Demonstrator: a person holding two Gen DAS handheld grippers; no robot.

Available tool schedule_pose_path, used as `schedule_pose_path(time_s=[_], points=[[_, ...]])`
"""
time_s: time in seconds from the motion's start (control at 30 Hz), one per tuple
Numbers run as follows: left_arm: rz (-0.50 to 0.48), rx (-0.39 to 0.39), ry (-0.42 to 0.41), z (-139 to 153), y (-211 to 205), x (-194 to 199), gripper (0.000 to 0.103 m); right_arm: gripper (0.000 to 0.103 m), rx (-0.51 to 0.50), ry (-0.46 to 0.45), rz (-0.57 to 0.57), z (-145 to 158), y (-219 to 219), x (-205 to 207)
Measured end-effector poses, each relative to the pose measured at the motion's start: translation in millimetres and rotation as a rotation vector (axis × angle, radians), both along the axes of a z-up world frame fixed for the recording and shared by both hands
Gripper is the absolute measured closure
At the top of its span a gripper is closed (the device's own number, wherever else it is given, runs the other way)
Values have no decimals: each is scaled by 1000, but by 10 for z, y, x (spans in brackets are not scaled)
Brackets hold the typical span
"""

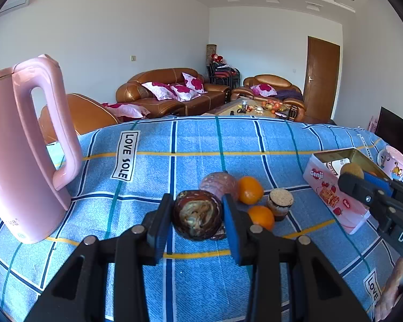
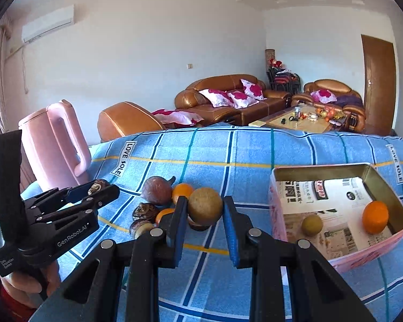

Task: Organize fruits
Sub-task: 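Carry both fruits over the pink tin box and open both tools inside it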

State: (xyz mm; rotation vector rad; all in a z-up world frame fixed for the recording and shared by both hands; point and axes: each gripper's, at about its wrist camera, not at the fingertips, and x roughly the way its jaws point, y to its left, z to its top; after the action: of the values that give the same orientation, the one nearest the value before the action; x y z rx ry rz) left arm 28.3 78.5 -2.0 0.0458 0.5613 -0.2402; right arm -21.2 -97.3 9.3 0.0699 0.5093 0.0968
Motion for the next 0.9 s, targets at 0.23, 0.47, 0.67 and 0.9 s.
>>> schedule_pose_path(time_s=[0.23, 0.47, 0.67, 0.9], points=[[36, -19, 2, -13, -31, -59, 64, 75, -61, 14, -64, -24, -141, 39], [23, 4, -1, -24, -248, -145, 64, 75, -99, 11, -82, -45, -280, 43], [-6, 18, -2, -32, -485, -197, 64, 75, -105, 18, -114, -65, -452, 61], [-45, 31, 12, -43, -759, -223, 64, 75, -118, 25, -143, -76, -659, 63]])
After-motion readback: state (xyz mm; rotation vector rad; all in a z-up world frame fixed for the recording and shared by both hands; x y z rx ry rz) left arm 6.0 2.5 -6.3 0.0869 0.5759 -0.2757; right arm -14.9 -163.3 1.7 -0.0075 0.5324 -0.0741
